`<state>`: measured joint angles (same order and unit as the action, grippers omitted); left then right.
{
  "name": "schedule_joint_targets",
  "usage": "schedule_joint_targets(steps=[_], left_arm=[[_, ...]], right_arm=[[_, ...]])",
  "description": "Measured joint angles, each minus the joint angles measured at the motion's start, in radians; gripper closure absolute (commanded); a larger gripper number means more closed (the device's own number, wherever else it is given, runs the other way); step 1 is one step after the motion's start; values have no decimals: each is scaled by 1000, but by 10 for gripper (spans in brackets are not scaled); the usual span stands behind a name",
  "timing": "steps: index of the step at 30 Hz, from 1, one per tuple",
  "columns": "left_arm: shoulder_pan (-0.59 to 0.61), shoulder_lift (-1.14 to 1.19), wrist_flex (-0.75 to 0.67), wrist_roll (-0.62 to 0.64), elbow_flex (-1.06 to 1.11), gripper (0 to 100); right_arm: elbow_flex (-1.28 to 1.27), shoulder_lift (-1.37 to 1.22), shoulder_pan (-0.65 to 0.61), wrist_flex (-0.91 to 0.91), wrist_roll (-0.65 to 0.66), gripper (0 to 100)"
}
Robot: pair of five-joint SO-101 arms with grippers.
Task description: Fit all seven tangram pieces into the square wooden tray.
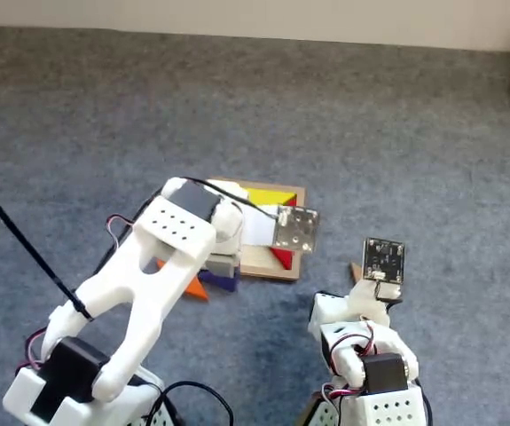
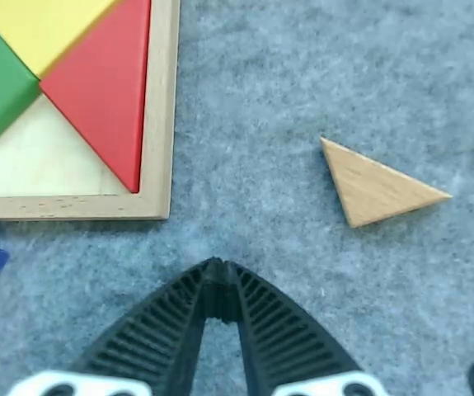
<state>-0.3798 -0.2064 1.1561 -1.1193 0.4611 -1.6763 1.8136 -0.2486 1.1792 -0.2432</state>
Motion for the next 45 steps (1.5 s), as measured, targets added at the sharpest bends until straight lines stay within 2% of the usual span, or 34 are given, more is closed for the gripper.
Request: schedule_joint_targets(steps=[6,10,14,17,23,28,36,42,45], left_arm=[[83,0,95,14,-18,765],[97,0,160,149,-18,765],[94,-2,132,345,25,765],[97,-3,2,402,149,765],[91,-5,-315,417,394,765],[91,-5,-413,416,439,766],[147,-5,-442,414,423,765],[227,-5,-446,416,301,765],[252,-5,-396,413,218,768]], right_arm=[[0,0,32,0,0,992],[0,0,34,0,0,992],[0,0,34,0,0,992],[0,0,34,0,0,992],[0,0,34,0,0,992],[0,0,34,0,0,992],[0,0,34,0,0,992],[0,0,34,0,0,992],[0,0,34,0,0,992]])
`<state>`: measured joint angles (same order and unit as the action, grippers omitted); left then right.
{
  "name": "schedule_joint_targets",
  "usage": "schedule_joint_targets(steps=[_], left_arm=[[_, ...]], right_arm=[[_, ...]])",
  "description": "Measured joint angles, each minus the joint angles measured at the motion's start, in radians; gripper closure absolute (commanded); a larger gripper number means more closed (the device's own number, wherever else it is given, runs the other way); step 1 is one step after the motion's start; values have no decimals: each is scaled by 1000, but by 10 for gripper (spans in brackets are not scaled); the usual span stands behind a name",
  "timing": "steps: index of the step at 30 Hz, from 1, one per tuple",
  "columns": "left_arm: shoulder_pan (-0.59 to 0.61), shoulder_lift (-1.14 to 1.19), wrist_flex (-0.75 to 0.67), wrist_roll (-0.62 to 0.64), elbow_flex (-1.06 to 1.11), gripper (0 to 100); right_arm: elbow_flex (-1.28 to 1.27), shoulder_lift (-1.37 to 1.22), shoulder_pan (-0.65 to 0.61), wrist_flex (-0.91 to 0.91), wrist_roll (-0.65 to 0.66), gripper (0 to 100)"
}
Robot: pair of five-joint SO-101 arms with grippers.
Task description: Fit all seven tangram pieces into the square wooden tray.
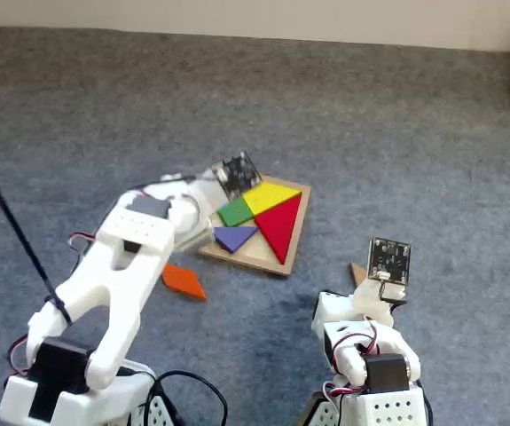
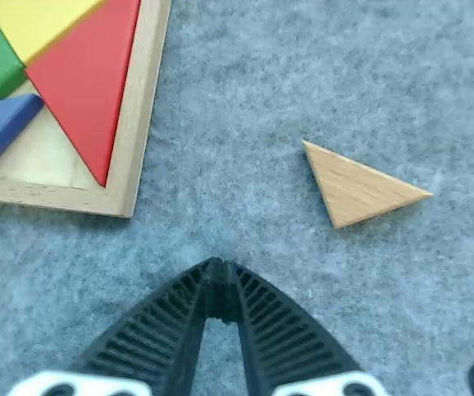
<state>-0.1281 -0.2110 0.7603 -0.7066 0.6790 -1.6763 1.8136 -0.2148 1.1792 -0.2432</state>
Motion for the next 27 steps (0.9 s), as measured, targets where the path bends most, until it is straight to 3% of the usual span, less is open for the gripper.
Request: schedule_joint_targets(steps=[6,17,27], left_arm=[[2,0,186,0,-186,768],[-61,2,207,147,-132,768],[-17,2,-5,150,71,765]], right_arm=[[0,0,0,0,0,992],[0,0,0,0,0,992],[0,0,0,0,0,992]])
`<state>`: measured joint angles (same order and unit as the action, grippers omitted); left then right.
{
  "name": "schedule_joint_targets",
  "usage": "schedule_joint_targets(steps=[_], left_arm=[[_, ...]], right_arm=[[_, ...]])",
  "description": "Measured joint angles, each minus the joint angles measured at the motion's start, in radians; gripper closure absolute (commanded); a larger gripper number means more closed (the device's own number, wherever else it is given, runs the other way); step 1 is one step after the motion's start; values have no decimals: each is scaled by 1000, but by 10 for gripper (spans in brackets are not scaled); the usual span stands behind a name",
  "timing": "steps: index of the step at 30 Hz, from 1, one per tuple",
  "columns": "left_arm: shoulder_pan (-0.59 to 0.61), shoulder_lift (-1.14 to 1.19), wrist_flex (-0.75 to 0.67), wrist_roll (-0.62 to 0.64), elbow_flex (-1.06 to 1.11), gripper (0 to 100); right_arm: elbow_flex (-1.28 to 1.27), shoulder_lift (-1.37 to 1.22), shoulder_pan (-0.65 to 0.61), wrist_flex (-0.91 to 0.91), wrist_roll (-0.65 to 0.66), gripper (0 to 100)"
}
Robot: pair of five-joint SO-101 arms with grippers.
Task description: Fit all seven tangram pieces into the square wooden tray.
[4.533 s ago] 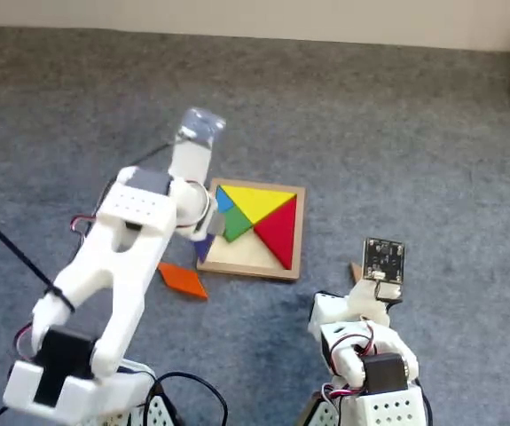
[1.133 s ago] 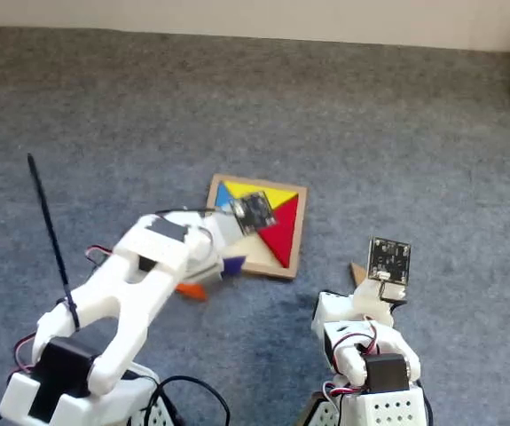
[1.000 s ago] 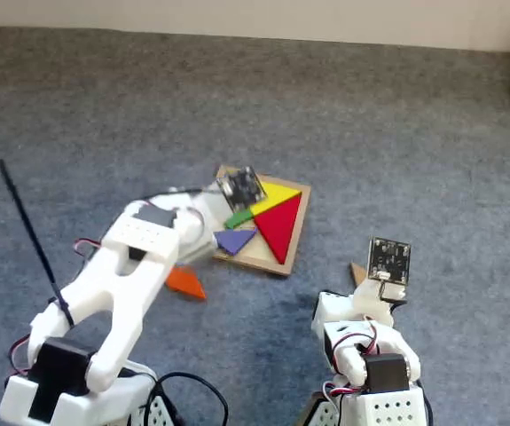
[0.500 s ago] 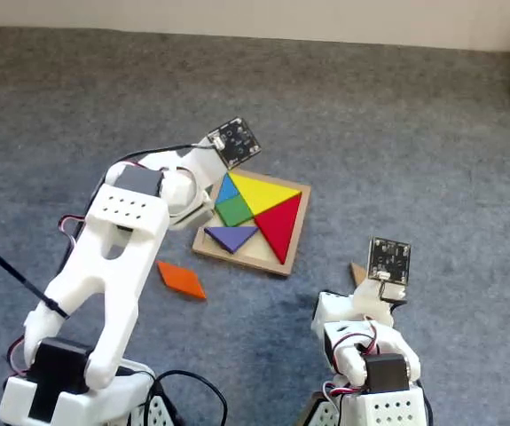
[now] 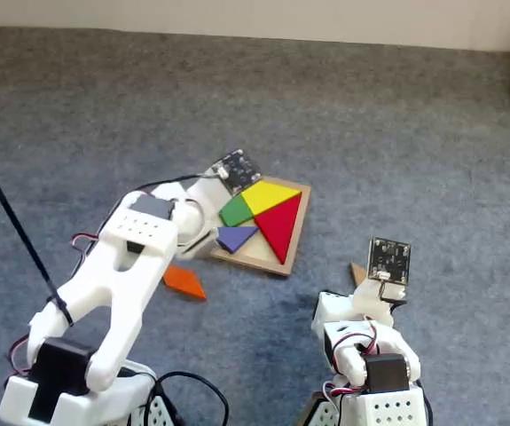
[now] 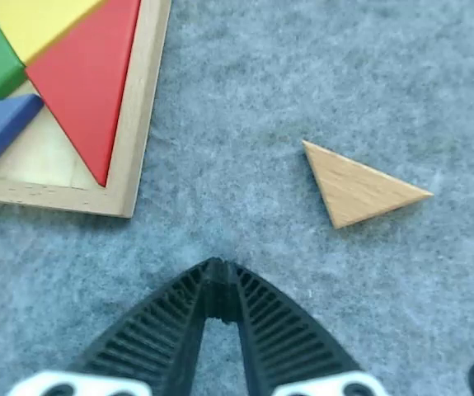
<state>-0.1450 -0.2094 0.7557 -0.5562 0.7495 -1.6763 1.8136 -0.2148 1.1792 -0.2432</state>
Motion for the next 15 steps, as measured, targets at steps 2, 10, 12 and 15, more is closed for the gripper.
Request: schedule_joint_targets(steps=[2,10,12,15], left_arm=[[12,0,-49,0,35,765],[14,-2,-287,6,161,768],[14,-2,-339,6,181,768],[15,-2,-410,6,206,768]], right_arm=[[0,0,0,0,0,992],[0,0,0,0,0,992],[0,0,0,0,0,992],[0,0,0,0,0,992]])
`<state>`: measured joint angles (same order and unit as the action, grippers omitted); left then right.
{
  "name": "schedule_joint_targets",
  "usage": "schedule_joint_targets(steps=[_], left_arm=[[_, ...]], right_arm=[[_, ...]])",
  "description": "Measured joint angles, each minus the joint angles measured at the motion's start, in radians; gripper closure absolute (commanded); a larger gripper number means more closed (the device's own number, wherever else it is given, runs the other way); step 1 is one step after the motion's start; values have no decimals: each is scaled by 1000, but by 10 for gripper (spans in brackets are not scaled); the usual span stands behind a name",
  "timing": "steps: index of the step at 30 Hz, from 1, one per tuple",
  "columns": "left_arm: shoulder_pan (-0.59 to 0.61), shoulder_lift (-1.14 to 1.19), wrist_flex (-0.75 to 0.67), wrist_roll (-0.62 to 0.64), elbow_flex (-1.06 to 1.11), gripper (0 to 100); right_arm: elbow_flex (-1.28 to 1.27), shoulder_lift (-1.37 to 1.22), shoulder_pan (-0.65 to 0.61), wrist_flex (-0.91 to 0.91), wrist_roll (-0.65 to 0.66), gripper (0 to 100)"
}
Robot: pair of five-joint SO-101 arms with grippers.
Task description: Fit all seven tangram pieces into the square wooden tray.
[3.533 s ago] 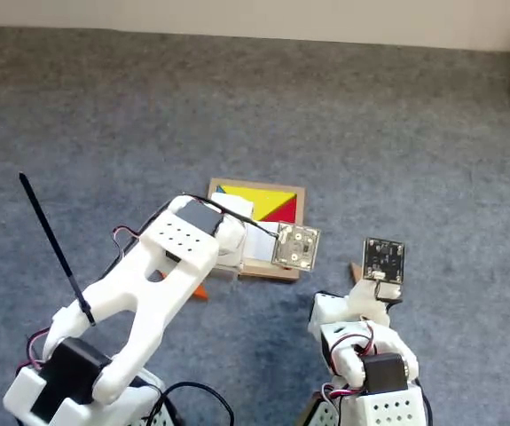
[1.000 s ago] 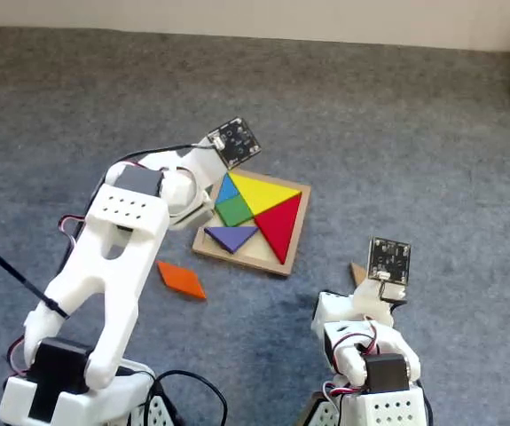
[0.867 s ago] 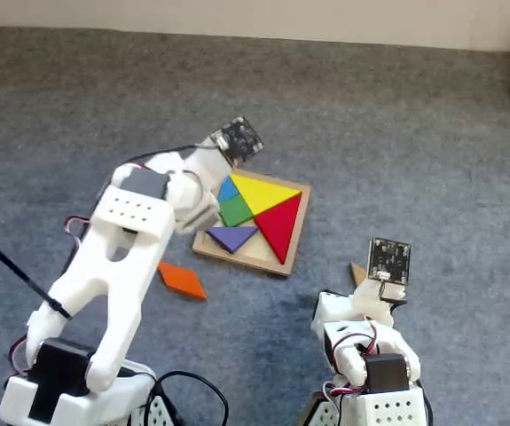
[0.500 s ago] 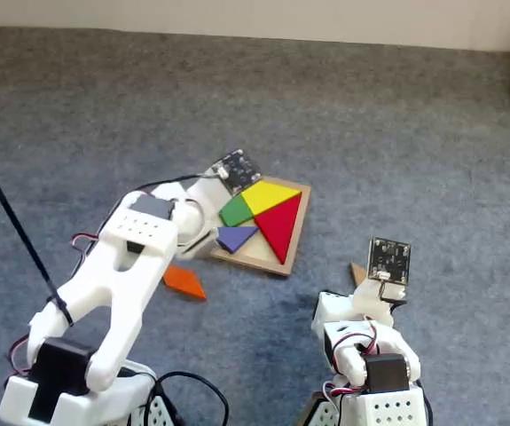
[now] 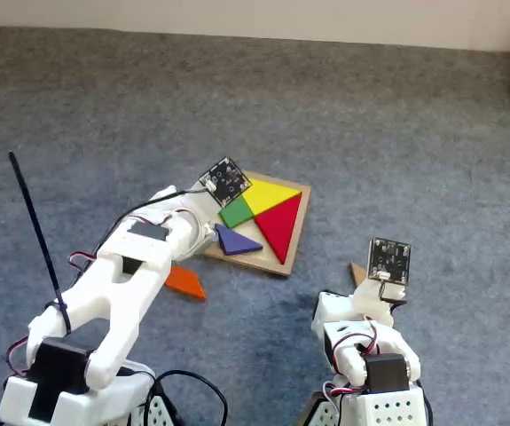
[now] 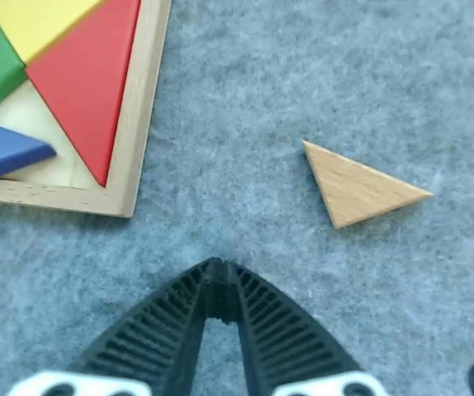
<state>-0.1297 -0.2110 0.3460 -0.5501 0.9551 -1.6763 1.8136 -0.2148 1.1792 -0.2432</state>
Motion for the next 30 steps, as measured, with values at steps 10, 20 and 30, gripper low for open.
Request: schedule_joint_targets(steps=[10,20,30], left_arm=[[20,-38,-78,84,12,769],[-135,-310,232,169,12,765],[-233,-186,255,232,9,765]], right_arm=[[0,0,0,0,0,992],[0,0,0,0,0,992],[0,0,0,0,0,992]])
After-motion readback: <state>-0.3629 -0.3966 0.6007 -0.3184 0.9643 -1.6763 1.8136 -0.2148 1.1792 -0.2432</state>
